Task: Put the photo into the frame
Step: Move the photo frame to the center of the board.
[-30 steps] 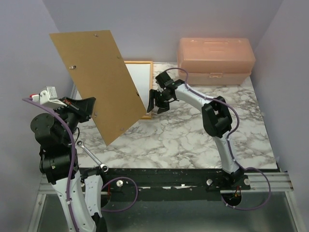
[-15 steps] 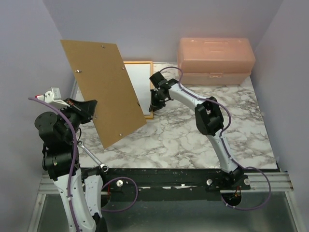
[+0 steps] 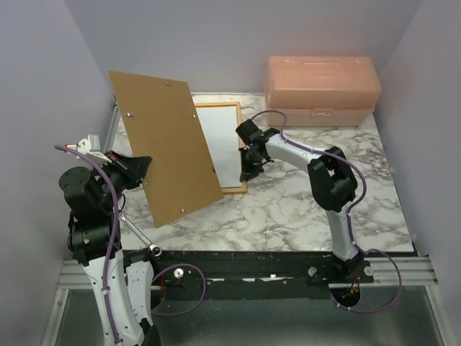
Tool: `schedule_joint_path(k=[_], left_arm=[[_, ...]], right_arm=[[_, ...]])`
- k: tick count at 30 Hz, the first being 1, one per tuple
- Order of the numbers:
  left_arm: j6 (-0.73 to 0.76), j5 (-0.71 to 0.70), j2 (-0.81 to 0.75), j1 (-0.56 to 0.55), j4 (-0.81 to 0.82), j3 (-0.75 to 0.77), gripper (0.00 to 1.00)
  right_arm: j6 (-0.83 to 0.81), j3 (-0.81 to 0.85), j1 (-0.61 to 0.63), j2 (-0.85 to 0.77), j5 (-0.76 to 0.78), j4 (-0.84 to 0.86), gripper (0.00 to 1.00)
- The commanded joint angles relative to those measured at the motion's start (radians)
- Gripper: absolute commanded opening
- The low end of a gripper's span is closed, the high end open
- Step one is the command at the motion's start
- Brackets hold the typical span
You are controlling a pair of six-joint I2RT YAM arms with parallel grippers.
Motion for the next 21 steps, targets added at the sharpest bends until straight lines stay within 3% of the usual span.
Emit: schedule_joint_path(k=[1, 13, 21], left_arm=[[0.018, 0.068, -0.015, 0.006, 0.045, -0.003, 0.00], [0.003, 0.144, -0.017, 0.007, 0.052, -0.066, 0.00], [-0.053, 0.230, -0.003, 0.005, 0.113, -0.148, 0.00]], right_arm=[[-0.039, -0.184, 0.007, -0.110, 0.046, -0.050, 0.01], [-0.025, -0.617, 0.007, -0.436, -0.002, -0.051, 0.01], [0.004, -0.731, 0.007, -0.572, -0.030, -0.072, 0.02]])
